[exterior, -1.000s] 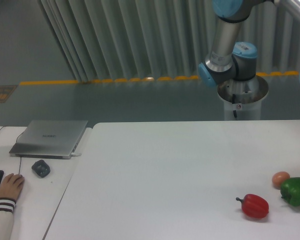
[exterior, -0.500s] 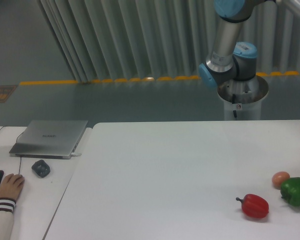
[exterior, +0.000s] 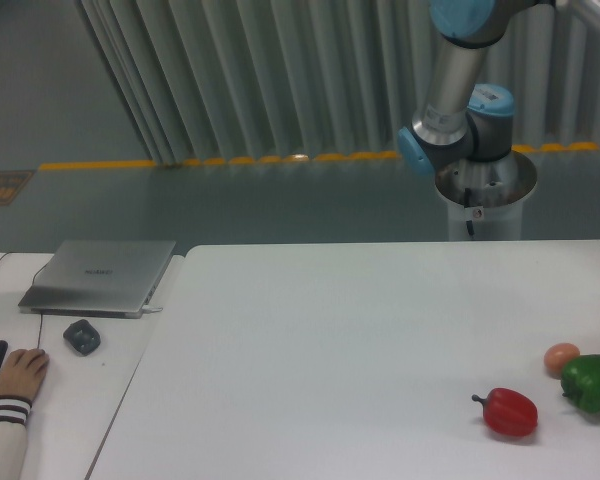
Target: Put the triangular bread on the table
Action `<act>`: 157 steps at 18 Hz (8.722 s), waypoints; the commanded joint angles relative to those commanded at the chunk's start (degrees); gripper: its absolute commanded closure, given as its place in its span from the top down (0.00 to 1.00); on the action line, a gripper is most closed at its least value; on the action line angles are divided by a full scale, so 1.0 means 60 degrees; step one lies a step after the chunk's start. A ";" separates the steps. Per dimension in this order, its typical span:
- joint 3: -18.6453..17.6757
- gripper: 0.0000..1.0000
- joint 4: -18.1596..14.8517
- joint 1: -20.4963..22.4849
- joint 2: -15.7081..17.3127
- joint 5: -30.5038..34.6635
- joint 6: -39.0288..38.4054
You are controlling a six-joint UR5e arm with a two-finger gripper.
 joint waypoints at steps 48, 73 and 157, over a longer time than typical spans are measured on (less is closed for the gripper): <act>0.0937 1.00 0.0777 -0.0088 -0.1817 -0.0410 -0.0030; 0.1054 0.83 0.0791 0.0117 -0.2081 -0.0410 -0.0015; -0.1129 1.00 -0.5025 -0.1333 0.1171 -0.2578 -0.3839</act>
